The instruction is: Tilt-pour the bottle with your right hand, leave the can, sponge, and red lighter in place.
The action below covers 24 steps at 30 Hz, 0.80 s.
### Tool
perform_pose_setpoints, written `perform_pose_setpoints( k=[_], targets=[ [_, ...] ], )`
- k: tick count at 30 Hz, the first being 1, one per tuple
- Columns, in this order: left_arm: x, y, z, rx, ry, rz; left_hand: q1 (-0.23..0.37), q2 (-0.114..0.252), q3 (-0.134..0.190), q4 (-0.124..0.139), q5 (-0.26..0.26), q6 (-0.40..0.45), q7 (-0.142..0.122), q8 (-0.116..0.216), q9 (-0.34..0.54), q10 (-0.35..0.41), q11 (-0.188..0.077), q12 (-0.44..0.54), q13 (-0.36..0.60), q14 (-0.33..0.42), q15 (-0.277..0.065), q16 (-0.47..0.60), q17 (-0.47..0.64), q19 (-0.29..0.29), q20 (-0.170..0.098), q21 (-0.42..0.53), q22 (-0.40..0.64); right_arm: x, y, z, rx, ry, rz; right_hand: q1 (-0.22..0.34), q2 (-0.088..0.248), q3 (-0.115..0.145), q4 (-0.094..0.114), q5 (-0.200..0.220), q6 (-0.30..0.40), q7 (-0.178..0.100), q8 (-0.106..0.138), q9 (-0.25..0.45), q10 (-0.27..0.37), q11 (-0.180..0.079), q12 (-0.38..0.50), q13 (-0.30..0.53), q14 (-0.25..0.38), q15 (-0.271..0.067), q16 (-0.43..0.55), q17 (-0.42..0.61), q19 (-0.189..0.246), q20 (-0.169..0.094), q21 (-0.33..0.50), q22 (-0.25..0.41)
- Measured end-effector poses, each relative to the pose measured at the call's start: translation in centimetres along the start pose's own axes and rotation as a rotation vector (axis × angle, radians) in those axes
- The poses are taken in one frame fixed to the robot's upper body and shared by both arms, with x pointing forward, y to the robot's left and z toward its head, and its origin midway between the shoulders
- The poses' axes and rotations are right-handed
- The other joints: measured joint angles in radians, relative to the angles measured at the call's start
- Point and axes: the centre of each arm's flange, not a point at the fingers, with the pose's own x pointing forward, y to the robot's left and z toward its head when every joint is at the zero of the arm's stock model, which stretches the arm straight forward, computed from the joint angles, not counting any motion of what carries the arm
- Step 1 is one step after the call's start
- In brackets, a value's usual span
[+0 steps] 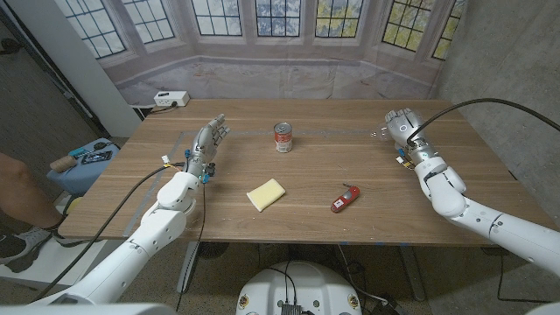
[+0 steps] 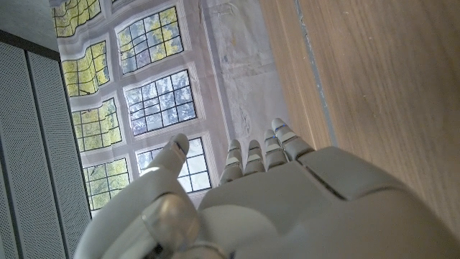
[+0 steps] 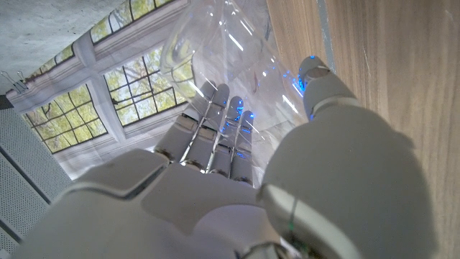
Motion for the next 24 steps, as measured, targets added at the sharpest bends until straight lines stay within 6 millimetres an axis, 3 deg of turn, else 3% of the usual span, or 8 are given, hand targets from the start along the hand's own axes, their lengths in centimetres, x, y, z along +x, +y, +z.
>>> perform_pose_setpoints(
  k=[24],
  targets=[
    [-0.48, 0.47, 0.29, -0.001, -0.009, 0.013, 0.000, 0.000, -0.003, -0.003, 0.004, 0.009, 0.002, 0.000, 0.000, 0.007, -0.004, 0.000, 0.000, 0.000, 0.000, 0.000, 0.000, 0.000, 0.000, 0.000, 0.000, -0.13, 0.00, 0.18, -0.023, -0.015, -0.009, 0.006, -0.007, 0.012, -0.012, 0.000, 0.005, 0.006, 0.000, -0.005, 0.007, 0.004, 0.000, 0.000, 0.007, -0.003, -0.008, 0.005, 0.007, 0.007, 0.000, 0.000]
  ],
)
